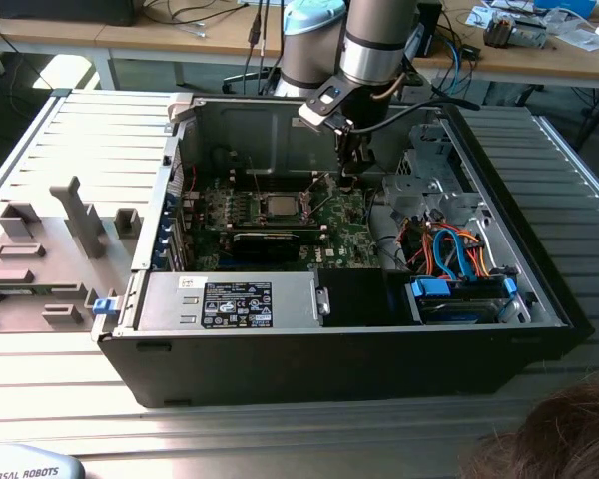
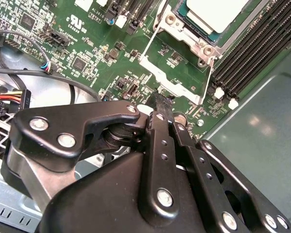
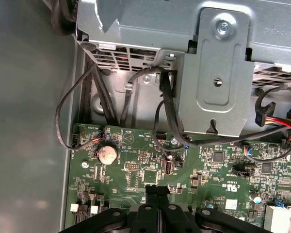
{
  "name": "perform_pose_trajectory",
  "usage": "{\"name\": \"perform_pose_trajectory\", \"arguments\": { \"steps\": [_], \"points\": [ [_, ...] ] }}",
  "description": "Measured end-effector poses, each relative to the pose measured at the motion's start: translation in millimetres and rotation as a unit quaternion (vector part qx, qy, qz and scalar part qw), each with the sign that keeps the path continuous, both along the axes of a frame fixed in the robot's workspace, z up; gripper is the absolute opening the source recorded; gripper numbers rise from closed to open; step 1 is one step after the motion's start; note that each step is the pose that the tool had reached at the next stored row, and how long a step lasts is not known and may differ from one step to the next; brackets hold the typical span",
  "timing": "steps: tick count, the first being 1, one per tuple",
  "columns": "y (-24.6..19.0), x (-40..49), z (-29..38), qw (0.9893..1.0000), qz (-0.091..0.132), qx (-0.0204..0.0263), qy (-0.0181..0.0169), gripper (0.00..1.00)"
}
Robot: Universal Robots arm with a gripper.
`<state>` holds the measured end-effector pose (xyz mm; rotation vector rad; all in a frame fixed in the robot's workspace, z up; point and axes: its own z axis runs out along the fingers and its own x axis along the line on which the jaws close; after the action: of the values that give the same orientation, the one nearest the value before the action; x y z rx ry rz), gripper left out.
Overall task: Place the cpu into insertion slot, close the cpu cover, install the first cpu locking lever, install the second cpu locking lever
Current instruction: 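Close the cpu cover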
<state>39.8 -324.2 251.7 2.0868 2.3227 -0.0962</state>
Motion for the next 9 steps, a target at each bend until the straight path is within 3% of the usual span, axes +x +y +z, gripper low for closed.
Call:
{"name": "perform_pose_trajectory", "arguments": {
  "steps": [9],
  "points": [
    [0.0, 0.0, -0.9, 1.0, 0.001, -0.0009, 0.0, 0.11]
  ]
}}
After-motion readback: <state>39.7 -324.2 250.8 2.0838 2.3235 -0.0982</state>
